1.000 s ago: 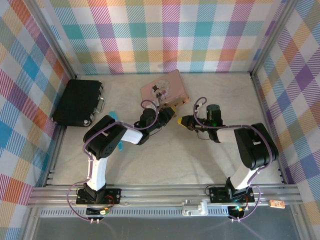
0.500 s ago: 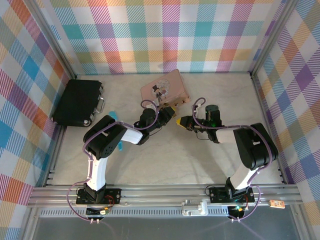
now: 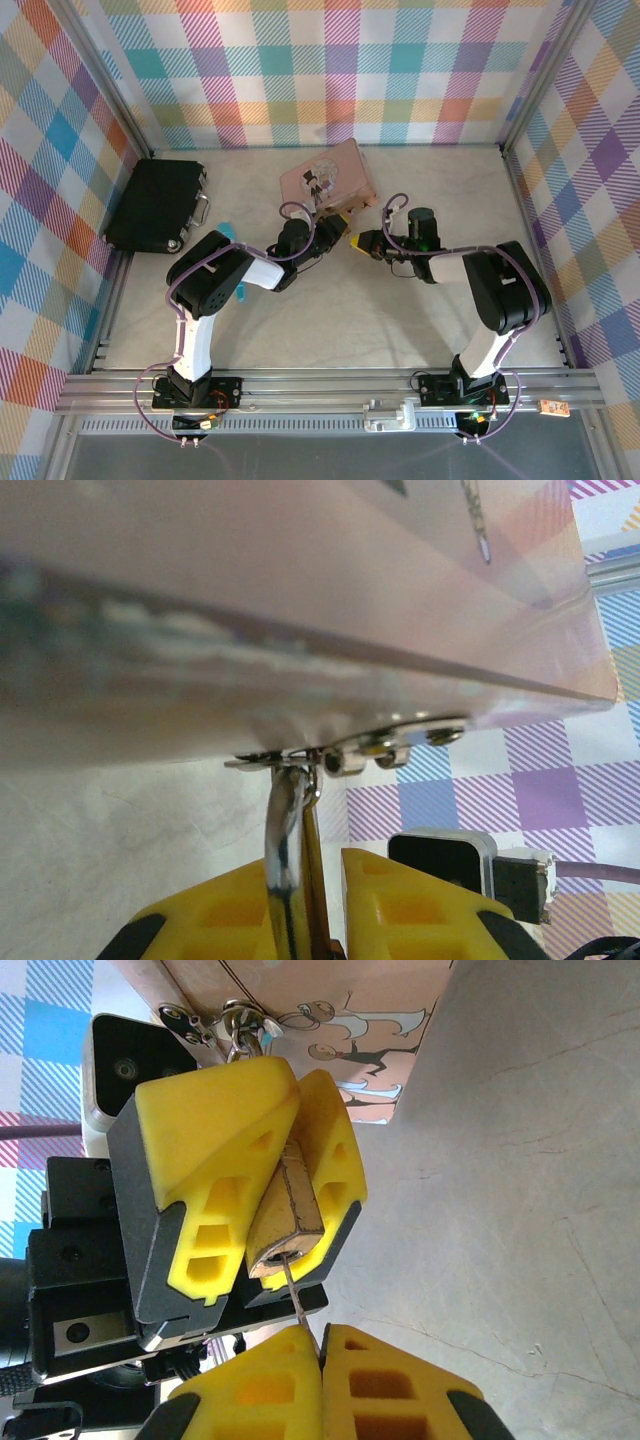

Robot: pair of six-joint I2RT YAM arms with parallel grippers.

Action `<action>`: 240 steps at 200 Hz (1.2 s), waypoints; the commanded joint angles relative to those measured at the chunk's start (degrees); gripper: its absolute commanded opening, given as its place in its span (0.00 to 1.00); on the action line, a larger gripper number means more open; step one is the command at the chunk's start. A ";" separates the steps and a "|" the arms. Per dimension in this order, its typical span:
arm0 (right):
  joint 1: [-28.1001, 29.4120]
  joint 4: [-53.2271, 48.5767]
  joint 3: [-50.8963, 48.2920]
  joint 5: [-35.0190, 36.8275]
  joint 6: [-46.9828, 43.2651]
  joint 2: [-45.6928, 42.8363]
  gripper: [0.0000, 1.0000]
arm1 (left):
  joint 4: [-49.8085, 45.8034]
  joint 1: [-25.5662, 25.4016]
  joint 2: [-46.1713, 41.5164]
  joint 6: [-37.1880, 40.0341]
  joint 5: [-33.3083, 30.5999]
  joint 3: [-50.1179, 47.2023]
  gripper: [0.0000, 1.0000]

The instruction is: Unlock a padlock with a key

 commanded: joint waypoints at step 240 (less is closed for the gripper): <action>-0.89 2.67 4.36 -0.38 13.86 0.37 0.00 | 11.83 -2.67 -1.81 -4.87 4.29 0.21 0.00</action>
